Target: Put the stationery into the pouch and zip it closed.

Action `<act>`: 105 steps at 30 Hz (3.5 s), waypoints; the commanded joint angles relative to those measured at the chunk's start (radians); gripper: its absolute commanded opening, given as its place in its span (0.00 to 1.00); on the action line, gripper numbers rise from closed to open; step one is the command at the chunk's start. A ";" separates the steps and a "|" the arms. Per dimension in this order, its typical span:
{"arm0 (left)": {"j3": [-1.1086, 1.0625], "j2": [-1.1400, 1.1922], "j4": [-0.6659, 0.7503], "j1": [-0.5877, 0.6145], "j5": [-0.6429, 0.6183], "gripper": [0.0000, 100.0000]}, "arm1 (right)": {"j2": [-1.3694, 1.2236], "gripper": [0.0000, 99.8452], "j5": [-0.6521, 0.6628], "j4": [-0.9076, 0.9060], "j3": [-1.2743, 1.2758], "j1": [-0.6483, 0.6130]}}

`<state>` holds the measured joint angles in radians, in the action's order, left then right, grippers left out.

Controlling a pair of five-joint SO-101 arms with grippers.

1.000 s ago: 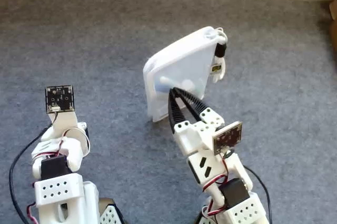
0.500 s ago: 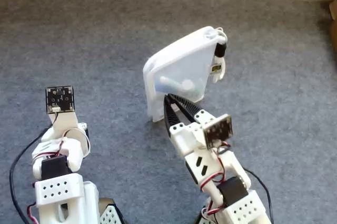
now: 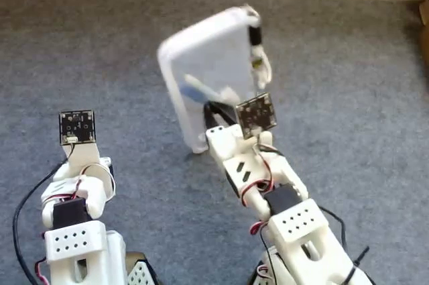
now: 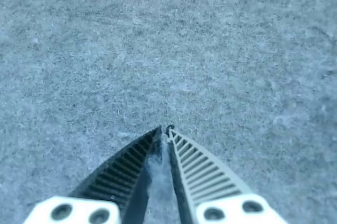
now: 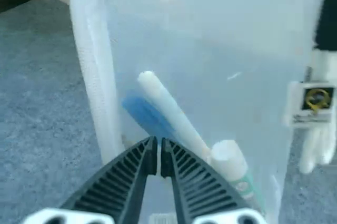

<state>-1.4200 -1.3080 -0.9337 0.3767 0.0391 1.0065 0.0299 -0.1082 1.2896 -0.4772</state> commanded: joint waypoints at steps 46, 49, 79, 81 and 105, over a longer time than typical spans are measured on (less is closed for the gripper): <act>-0.127 -0.483 -0.074 -0.007 -0.075 0.01 | 0.782 0.02 -0.008 -0.714 0.495 0.302; -0.131 -0.483 -0.074 -0.016 -0.075 0.01 | 0.782 0.02 -0.008 -0.794 0.495 0.306; -0.277 -0.510 -0.328 -0.248 0.114 0.01 | 0.783 0.02 -0.003 -1.086 0.493 0.444; -0.277 -0.510 -0.328 -0.252 0.114 0.01 | 0.783 0.02 -0.003 -1.086 0.493 0.444; -0.277 -0.510 -0.330 -0.249 0.112 0.01 | 0.783 0.02 -0.003 -1.086 0.493 0.444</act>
<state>-1.6747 -1.8021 -1.2559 0.1128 0.1481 1.7891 0.0284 -1.1884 1.6747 -0.0460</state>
